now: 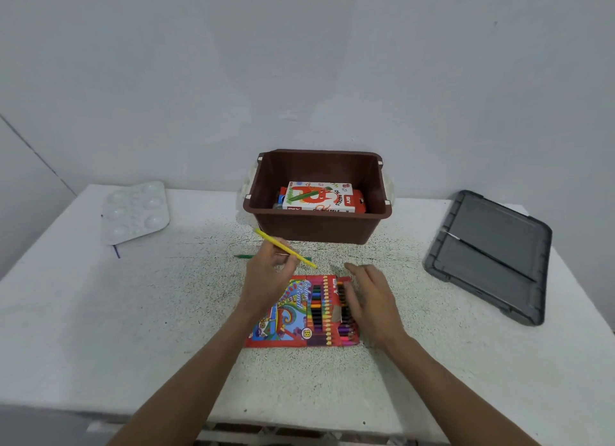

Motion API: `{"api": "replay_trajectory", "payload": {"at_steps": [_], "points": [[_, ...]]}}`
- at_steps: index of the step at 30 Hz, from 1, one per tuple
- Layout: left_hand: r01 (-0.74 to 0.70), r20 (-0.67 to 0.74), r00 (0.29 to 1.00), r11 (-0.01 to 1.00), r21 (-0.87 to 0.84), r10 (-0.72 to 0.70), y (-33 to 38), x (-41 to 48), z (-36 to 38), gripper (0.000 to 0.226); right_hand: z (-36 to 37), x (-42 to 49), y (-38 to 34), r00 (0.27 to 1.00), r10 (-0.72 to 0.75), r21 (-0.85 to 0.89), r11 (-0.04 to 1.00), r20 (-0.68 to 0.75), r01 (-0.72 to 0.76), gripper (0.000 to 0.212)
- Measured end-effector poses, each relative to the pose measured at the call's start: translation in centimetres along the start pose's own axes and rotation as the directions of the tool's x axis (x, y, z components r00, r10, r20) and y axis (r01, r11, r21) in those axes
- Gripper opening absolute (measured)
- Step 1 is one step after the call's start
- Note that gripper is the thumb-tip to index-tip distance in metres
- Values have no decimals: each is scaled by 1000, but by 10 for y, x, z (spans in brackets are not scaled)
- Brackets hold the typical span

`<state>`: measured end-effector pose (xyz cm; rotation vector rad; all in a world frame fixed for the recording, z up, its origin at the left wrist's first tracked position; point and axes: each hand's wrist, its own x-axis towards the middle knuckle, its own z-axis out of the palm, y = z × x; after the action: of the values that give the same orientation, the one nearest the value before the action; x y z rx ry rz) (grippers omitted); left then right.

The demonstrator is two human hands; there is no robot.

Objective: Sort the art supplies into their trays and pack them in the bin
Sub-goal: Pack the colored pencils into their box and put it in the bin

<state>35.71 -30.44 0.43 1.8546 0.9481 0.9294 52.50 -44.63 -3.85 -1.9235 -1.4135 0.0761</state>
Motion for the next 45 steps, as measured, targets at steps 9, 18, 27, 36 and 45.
{"api": "replay_trajectory", "payload": {"at_steps": [9, 18, 27, 36, 45], "points": [[217, 195, 969, 904, -367, -153, 12, -17, 7, 13, 3, 9, -10, 991, -133, -21, 991, -26, 132, 21], [332, 348, 915, 869, -367, -203, 7, -31, -2, 19, -1, 3, -1, 986, -130, -49, 990, 107, 136, 19], [250, 131, 958, 967, 55, -255, -29, -26, -25, 24, -43, -4, 54, 997, -27, -252, 967, 67, 43, 5], [-23, 194, 975, 826, 564, -105, -92, -45, -46, 62, -92, 3, 107, 997, -57, -451, 889, 59, 78, 8], [-18, 180, 978, 812, 583, -107, -94, -49, -42, 66, -68, 19, 87, 984, -112, -463, 871, 140, 165, 6]]}}
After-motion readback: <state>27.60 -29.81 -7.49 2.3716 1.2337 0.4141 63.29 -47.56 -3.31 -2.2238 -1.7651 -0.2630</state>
